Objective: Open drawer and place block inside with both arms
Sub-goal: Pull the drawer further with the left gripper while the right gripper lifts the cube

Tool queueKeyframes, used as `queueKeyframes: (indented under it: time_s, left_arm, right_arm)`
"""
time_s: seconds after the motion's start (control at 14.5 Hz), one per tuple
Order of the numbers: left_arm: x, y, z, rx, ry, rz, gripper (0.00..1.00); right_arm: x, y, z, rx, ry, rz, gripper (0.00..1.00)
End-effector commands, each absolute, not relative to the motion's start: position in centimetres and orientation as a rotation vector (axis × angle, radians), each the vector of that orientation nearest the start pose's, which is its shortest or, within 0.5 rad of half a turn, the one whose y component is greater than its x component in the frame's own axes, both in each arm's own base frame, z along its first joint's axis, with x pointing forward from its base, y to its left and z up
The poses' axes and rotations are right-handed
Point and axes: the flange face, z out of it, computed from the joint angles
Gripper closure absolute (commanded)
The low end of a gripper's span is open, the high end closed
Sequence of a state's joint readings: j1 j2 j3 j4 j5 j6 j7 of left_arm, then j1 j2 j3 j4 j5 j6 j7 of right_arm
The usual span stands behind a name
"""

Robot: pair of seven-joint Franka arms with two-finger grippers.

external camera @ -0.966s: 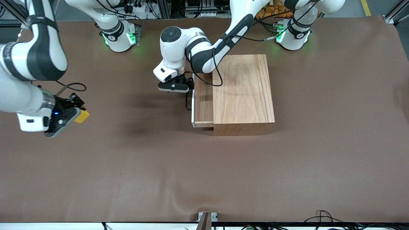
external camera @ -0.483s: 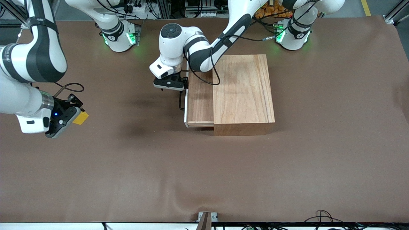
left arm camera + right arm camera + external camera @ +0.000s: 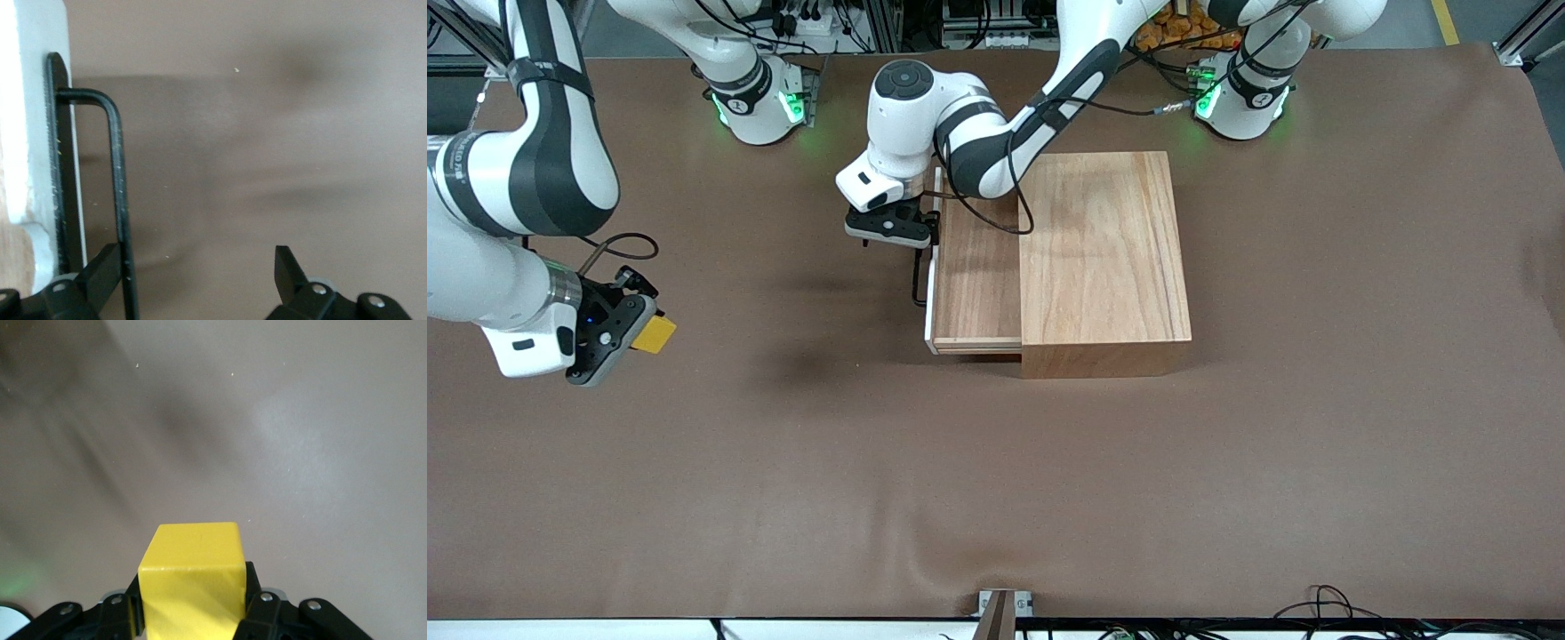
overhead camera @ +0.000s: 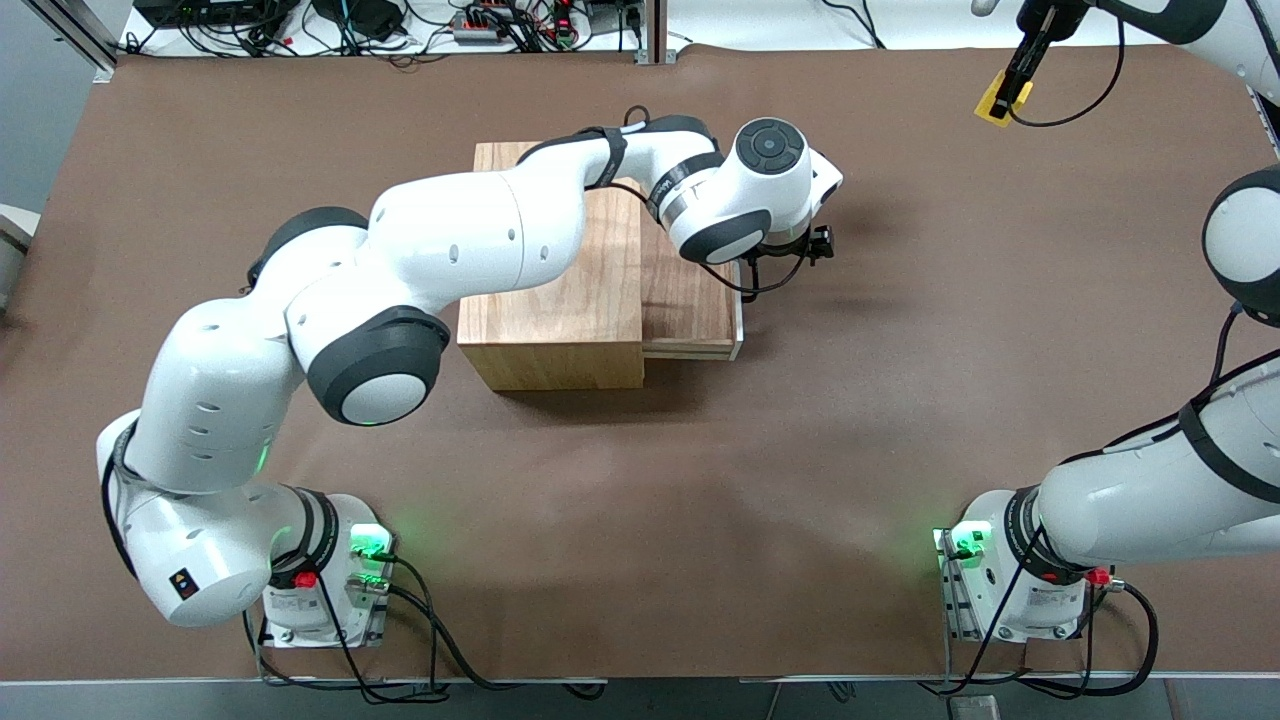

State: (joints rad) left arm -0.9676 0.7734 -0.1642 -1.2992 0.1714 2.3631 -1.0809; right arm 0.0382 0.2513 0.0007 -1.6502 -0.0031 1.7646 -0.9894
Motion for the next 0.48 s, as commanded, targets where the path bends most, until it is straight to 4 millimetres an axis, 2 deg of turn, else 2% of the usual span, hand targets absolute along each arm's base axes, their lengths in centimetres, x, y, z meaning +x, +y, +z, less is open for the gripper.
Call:
queueKeyframes:
  time_s: [0.0, 0.21, 0.41]
  left_arm:
    - [35.1, -69.5, 32.9, -3.438, 0.149, -0.274, 0.0]
    - [35.4, -69.1, 34.8, -3.44, 0.13, -0.272, 0.0]
    - [35.9, -68.2, 39.8, -3.497, 0.052, -0.248, 0.0]
  right_arm:
    - [62.4, 3.0, 45.4, -2.579, -1.697, 0.123, 0.88]
    - [62.8, 4.2, 45.2, -2.496, -1.831, 0.094, 0.91]
    - [62.7, 5.8, 45.1, -2.458, -1.883, 0.095, 0.92]
